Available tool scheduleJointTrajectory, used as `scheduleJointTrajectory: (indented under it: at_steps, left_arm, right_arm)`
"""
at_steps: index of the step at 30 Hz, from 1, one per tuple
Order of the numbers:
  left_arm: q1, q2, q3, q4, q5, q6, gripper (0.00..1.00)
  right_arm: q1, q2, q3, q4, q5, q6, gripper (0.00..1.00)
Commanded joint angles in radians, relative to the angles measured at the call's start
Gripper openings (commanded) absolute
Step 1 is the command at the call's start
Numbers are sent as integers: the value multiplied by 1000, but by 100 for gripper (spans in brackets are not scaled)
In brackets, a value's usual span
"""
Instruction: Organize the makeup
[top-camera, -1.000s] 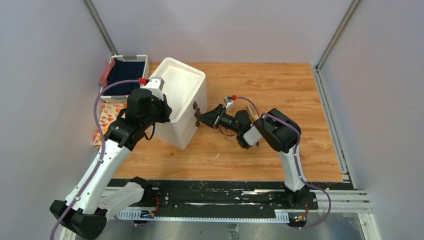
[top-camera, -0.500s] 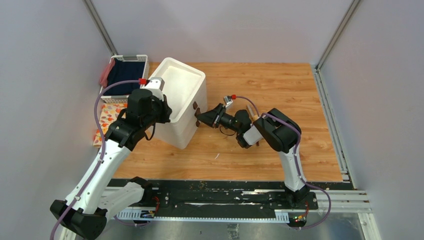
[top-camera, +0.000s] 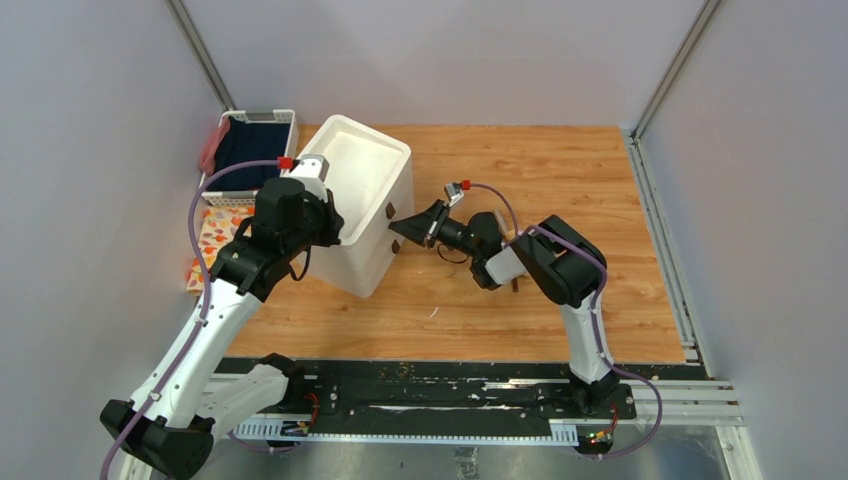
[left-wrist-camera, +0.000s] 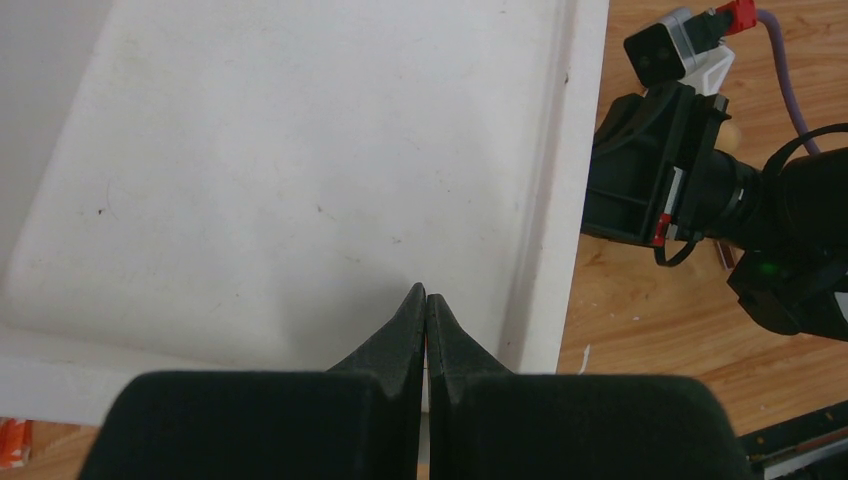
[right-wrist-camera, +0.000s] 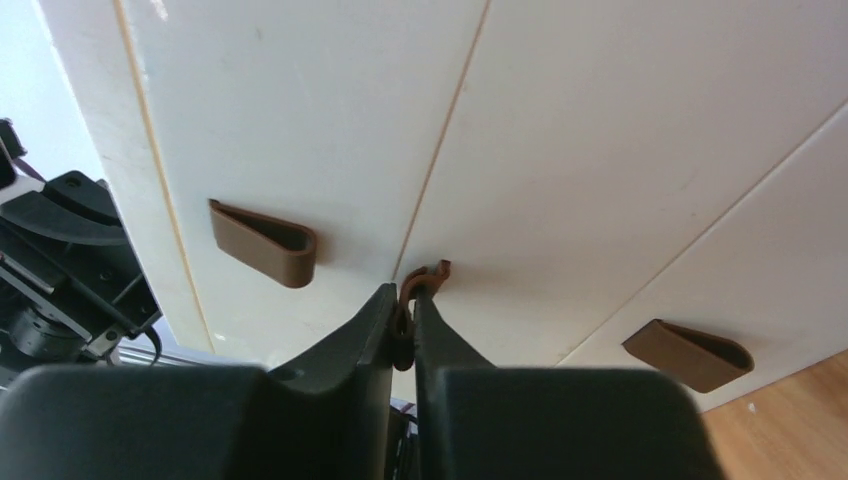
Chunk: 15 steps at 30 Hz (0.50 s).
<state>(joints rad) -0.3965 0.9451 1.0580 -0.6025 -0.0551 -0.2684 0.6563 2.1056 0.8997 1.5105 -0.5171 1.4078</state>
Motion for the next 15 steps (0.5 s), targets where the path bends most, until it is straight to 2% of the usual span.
scheduleJointTrajectory:
  at_steps: [1, 2, 7, 15]
  left_arm:
    - [-8, -16, -12, -11, 2, 12, 0]
    - [-7, -17, -11, -12, 2, 14, 0]
    - [-7, -17, -11, -14, -2, 14, 0]
    - [-7, -12, -8, -13, 5, 8, 0]
  right_arm:
    - [4, 50, 54, 26, -26, 27, 3]
    - [4, 56, 53, 26, -27, 31, 0]
    - [-1, 23, 10, 5, -17, 4, 0]
    - [-16, -168, -116, -109, -12, -59, 0]
